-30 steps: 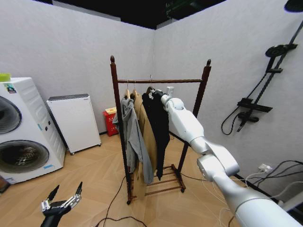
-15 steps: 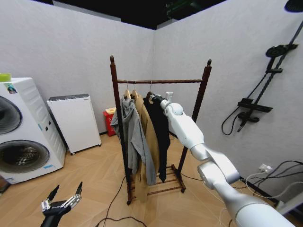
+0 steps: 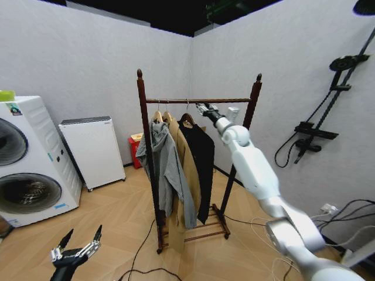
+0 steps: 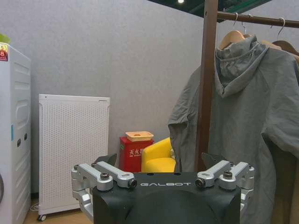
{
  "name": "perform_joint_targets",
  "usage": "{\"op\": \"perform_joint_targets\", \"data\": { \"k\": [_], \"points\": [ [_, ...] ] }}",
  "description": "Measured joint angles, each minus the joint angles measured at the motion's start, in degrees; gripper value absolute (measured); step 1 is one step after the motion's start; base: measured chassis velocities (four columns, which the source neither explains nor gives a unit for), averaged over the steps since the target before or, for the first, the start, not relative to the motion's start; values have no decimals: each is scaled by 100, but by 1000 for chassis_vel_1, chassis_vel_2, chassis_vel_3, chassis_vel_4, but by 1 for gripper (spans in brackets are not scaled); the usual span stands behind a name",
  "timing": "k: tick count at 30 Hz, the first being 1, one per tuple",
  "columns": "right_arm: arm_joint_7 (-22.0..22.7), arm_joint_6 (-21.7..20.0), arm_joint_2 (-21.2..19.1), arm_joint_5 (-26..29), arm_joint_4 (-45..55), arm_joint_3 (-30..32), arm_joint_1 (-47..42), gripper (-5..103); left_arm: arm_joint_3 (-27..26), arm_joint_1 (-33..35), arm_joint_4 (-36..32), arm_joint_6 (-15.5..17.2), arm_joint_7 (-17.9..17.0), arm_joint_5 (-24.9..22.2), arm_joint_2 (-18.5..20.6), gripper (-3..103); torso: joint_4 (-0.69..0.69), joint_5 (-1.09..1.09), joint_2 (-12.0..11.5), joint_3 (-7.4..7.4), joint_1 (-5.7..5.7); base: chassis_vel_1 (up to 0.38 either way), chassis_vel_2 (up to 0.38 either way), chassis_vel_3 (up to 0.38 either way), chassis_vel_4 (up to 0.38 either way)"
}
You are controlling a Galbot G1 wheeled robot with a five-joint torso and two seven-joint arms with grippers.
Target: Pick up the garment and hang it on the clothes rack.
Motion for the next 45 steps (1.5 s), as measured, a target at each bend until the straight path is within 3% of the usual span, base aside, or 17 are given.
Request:
{"op": "perform_joint_targets", "data": {
  "k": [1,2,4,5,9,10,12,14,16,17,20,21,23,25,28,34,45],
  "points": [
    [133,-53,-290,118,576,270,-464,75,0,0,0,0,-2,0,0,100,2,-2,0,0,0,0,0,0,0],
    [133,-53,-290,118,576,270,-464,75,0,0,0,0,-2,0,0,100,2,-2,0,0,0,0,0,0,0],
    [397,-91,-702,364,1619,846,-1588,86,0,0,0,0,-2,0,0,100,2,-2,1,-1,-1,0,0,0,0],
    [397,-91,-702,364,1619,846,-1588,86,0,0,0,0,-2,0,0,100,2,-2,1,-1,-1,0,0,0,0],
    [604,-4,-820,357,3039,2247,-3802,99,0,0,0,0,-4,0,0,100,4,-7,1,-1,-1,0,0,0,0],
    [604,-4,-820,357,3039,2247,-3802,99,0,0,0,0,-4,0,0,100,4,-7,1,-1,-1,0,0,0,0],
    [576,230,-503,-13,3831,3189,-5473,100,0,0,0,0,-4,0,0,100,2,-3,1,-1,-1,0,0,0,0],
    [552,334,-365,-138,4017,3392,-5923,100,0,0,0,0,-1,0,0,100,2,-5,1,-1,-2,0,0,0,0],
    [480,884,221,-785,4427,3832,-7214,100,-1,0,0,0,-7,0,0,100,2,-4,1,-1,-2,0,0,0,0],
    [480,884,221,-785,4427,3832,-7214,100,-1,0,0,0,-7,0,0,100,2,-4,1,-1,-2,0,0,0,0],
    [426,1680,1165,-1589,4637,3996,-8275,100,0,0,0,0,-6,0,0,100,3,-5,1,-1,-2,0,0,0,0],
    [426,1680,1165,-1589,4637,3996,-8275,100,0,0,0,0,-6,0,0,100,3,-5,1,-1,-2,0,0,0,0],
    [432,2167,1682,-1888,4779,3950,-9009,100,-1,0,0,0,-5,0,0,100,4,-7,0,-1,-1,0,0,0,0],
    [434,2312,1787,-2003,4803,3910,-9204,100,0,0,0,0,-5,0,0,100,3,-7,0,0,-1,0,0,0,0],
    [538,2940,2094,-2518,4873,3658,-9905,100,0,0,0,0,-4,0,0,100,4,-6,0,0,0,0,0,0,0],
    [776,3418,2245,-3048,4959,3344,-10337,100,0,0,0,0,-4,0,0,100,4,-6,0,0,0,0,0,0,0],
    [790,3116,2188,-2943,5029,3286,-10083,100,0,0,0,-1,-4,0,0,100,4,-4,-1,1,0,0,0,0,0]
  ]
}}
